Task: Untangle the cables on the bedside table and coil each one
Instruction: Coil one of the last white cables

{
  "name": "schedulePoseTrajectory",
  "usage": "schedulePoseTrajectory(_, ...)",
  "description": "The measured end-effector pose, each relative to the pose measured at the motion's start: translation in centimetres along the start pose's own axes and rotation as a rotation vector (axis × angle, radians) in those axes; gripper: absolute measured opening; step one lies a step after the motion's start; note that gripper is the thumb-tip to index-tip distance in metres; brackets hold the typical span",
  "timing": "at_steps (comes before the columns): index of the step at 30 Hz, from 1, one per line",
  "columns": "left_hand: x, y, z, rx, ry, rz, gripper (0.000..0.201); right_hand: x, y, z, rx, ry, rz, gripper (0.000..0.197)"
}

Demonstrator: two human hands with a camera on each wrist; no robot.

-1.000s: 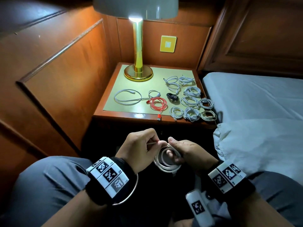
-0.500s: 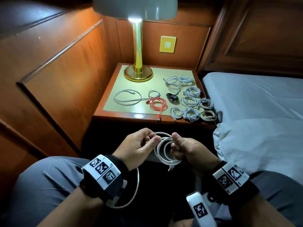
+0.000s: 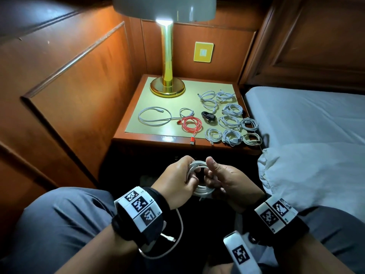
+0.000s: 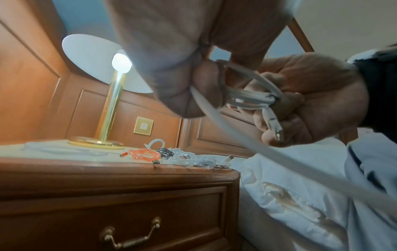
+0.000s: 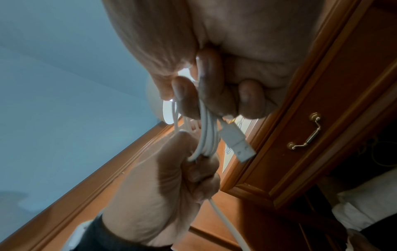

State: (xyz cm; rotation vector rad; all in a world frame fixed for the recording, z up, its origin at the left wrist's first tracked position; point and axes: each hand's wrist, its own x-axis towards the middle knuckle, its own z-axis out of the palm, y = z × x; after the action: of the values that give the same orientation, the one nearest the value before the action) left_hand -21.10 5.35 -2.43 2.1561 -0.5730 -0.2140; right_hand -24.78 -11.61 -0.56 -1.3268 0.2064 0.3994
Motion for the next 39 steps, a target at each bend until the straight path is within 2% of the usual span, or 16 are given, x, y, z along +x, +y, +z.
schedulePoseTrajectory(5, 0.1, 0.2, 0.0, 0.048, -0.053, 0.091, 0.012, 0.1, 0.3, -0.1, -0.056, -0.046, -0.036, 0.034)
schedulePoseTrajectory(8, 0.2, -0.2, -0.1, 0.063, -0.098, 0.117, 0.010, 0.2, 0.5, 0.0, -0.039, -0.020, -0.026, 0.036)
schedulePoseTrajectory(14, 0.3, -1.2, -0.4, 0.088, -0.094, 0.104, 0.016, 0.5, 1.0, 0.2, -0.132, -0.013, -0.070, 0.037)
schedulePoseTrajectory(19, 0.3, -1.1, -0.4, 0.041, -0.009, 0.181, 0.007, 0.4, 0.7, 0.5, -0.153, -0.015, -0.118, 0.037)
schedulePoseTrajectory(21, 0.5, -1.0, -0.7, -0.015, 0.032, 0.191, 0.013, 0.3, 0.4, 0.2, -0.140, 0.001, -0.147, 0.036)
schedulePoseTrajectory(24, 1.0, -1.9, -1.6, -0.075, 0.095, 0.244, 0.022, 0.2, 0.0, -0.6, -0.050, 0.004, -0.113, 0.037)
schedulePoseTrajectory(28, 1.1, -2.7, -1.5, 0.017, 0.233, 0.370, 0.023, 0.3, 0.2, -0.9, -0.027, 0.003, -0.155, 0.042)
schedulePoseTrajectory(30, 1.1, -2.9, -1.2, -0.004, 0.296, 0.315, 0.020, 0.4, 0.5, -0.6, -0.045, -0.016, -0.177, 0.039)
schedulePoseTrajectory(32, 0.8, -2.7, -1.0, -0.179, 0.306, 0.122, 0.013, 0.4, 0.8, -0.4, -0.070, -0.026, -0.195, 0.038)
schedulePoseTrajectory(35, 0.4, -1.5, -0.6, -0.564, 0.222, -0.163, 0.007, 0.6, 0.9, -0.2, -0.120, -0.020, -0.251, 0.038)
schedulePoseTrajectory(36, 0.4, -1.1, -0.5, -0.691, 0.209, -0.211, 0.004, 0.6, 0.8, -0.1, -0.119, -0.018, -0.269, 0.040)
schedulePoseTrajectory(39, 0.2, -0.6, 0.0, -0.912, 0.192, -0.258, 0.020, 0.6, 0.7, -0.1, -0.198, 0.010, -0.313, 0.038)
